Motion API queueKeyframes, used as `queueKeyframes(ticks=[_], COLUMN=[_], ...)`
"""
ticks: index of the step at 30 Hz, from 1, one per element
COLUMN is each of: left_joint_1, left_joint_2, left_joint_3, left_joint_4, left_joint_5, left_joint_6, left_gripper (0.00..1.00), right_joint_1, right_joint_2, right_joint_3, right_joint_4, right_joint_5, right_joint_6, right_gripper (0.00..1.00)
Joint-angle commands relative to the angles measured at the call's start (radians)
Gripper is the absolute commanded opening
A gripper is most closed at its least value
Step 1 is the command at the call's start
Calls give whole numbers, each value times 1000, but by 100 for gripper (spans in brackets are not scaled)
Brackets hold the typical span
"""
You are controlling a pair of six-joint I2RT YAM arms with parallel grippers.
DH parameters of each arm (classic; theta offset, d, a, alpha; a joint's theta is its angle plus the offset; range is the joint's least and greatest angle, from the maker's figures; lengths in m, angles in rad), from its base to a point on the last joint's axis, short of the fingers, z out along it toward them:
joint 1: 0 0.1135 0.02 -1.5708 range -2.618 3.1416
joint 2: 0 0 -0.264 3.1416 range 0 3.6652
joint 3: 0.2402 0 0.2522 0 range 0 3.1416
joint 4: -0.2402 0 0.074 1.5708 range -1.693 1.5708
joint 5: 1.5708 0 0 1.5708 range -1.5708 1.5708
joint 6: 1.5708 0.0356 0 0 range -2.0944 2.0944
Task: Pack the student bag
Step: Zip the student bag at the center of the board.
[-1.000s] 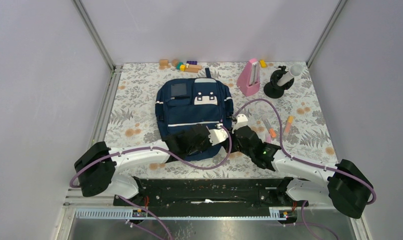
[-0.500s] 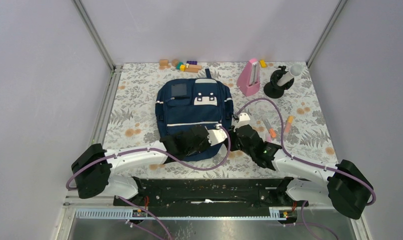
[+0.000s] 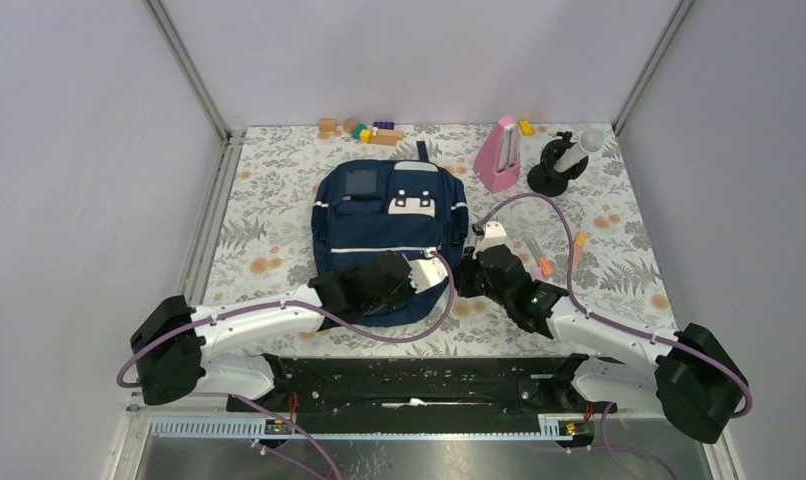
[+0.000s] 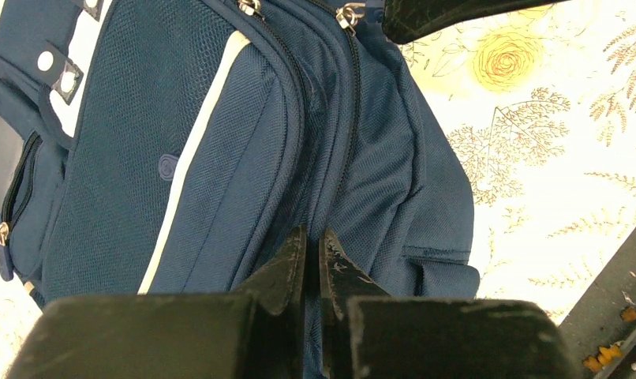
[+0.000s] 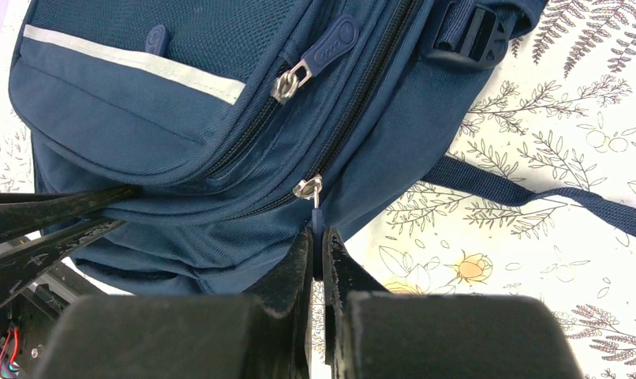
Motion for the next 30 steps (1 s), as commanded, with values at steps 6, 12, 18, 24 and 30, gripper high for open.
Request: queueKeyframes(ticks=[6, 12, 18, 24, 30], left_joint_1=[-20, -48, -64, -81, -87], left_joint_2=[-104, -104, -97, -93, -94], left_joint_3=[11, 8, 12, 14, 14], left_joint_4=[-119, -127, -124, -122, -120], left_joint_5=[-61, -81, -85, -79, -79], left_joint_6=[-61, -58, -63, -67, -67], left_gripper=[0, 0, 0, 0, 0], right_joint_1=[-69, -99, -137, -178, -214], right_joint_2=[33, 71, 124, 192, 261], right_joint_3=[42, 69, 104, 138, 180], right_joint_4=[-38, -38, -30, -5, 13], right_joint_5=[51, 42, 22, -2, -20], right_joint_6=[-53, -70, -89, -107, -121], right_gripper=[0, 0, 0, 0, 0])
